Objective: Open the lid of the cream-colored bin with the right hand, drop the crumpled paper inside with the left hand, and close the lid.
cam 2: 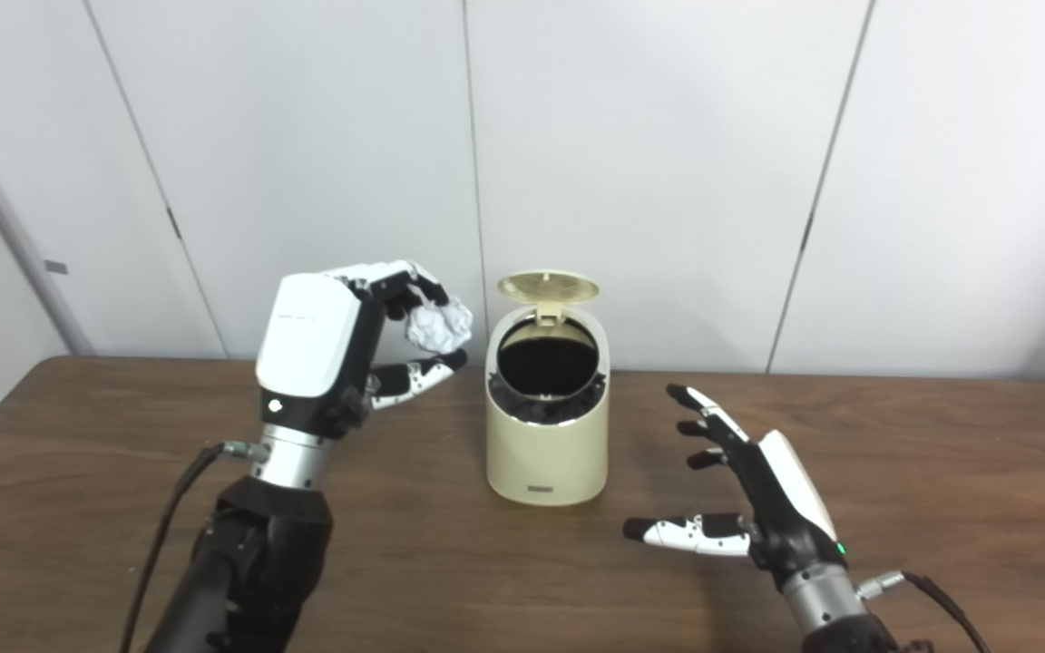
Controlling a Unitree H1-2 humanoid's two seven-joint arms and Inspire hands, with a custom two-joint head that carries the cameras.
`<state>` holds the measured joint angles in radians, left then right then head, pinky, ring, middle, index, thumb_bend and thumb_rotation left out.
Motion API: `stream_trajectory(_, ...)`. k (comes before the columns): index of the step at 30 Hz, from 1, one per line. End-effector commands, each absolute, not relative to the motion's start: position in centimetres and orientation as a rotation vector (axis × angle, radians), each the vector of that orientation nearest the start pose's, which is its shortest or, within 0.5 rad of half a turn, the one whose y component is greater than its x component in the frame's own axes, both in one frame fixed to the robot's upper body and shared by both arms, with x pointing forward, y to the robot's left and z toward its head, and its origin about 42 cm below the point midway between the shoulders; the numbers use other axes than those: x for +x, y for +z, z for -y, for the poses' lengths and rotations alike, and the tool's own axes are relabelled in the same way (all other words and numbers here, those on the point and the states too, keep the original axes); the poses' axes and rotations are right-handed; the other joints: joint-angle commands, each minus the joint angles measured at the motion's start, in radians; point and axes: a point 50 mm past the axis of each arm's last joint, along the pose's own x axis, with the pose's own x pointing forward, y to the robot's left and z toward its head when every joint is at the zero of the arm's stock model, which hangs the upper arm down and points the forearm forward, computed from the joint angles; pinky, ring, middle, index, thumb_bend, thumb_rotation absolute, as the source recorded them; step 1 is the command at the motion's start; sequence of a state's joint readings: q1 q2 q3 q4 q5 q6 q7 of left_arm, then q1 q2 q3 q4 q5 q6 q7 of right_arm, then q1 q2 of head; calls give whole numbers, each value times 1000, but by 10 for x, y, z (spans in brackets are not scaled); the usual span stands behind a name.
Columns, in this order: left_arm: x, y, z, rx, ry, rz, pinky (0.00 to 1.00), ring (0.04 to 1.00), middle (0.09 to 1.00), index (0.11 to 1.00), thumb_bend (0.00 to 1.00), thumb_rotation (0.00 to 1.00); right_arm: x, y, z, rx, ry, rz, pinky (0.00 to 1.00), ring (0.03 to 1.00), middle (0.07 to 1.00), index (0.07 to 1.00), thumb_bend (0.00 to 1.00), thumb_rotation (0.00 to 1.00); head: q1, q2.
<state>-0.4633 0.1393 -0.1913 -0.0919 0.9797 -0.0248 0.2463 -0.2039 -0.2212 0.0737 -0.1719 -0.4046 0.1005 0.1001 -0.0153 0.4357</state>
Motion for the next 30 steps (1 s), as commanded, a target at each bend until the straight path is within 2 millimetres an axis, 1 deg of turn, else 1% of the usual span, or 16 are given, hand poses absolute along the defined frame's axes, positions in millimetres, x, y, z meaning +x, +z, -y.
stream_trajectory(1,389,300,-153,995,220,886,450,439,447,522,521,0,342,219,234,-625,75,358,672,827,911,893,776,247,-5,0)
stream_trajectory(3,392,298,-146,985,211,889,447,440,443,523,521,0,342,219,233,-627,75,358,676,827,910,892,780,245,-13,-1)
stream_trajectory(5,394,297,-140,979,202,888,371,395,428,525,520,0,341,219,230,-636,77,357,666,820,906,893,775,247,-20,-2)
stream_trajectory(7,397,296,-135,971,187,884,333,379,422,525,519,0,340,220,228,-645,78,354,658,819,907,894,773,248,-28,-3)
stream_trajectory(13,401,292,-123,961,161,890,275,364,422,525,519,0,341,222,226,-648,78,352,638,822,913,898,774,244,-37,-3)
stream_trajectory(14,402,292,-121,958,159,889,267,363,454,501,523,0,341,222,226,-649,77,353,637,823,912,898,773,245,-37,-3)
stream_trajectory(15,403,291,-119,956,158,889,268,366,438,513,521,0,341,223,225,-651,77,354,635,823,911,896,773,242,-37,-3)
stream_trajectory(17,405,289,-115,950,153,881,266,359,467,490,525,0,341,224,225,-657,75,356,625,817,906,892,771,241,-49,-7)
stream_trajectory(19,407,287,-113,939,146,873,270,353,471,486,526,0,341,224,225,-654,75,360,618,813,902,888,772,232,-52,-8)
stream_trajectory(21,408,285,-111,939,139,864,267,340,471,484,527,0,340,224,225,-665,71,358,617,811,901,888,774,246,-52,-8)
stream_trajectory(23,410,283,-109,946,136,860,269,356,472,484,527,0,340,224,225,-666,68,355,622,811,901,888,775,263,-52,-8)
stream_trajectory(26,413,280,-108,963,129,854,304,389,475,485,526,0,339,225,224,-660,68,360,618,809,901,885,776,256,-52,-8)
stream_trajectory(30,418,276,-107,1007,133,855,322,395,475,485,526,0,339,225,224,-662,70,367,614,810,901,886,774,247,-58,-13)
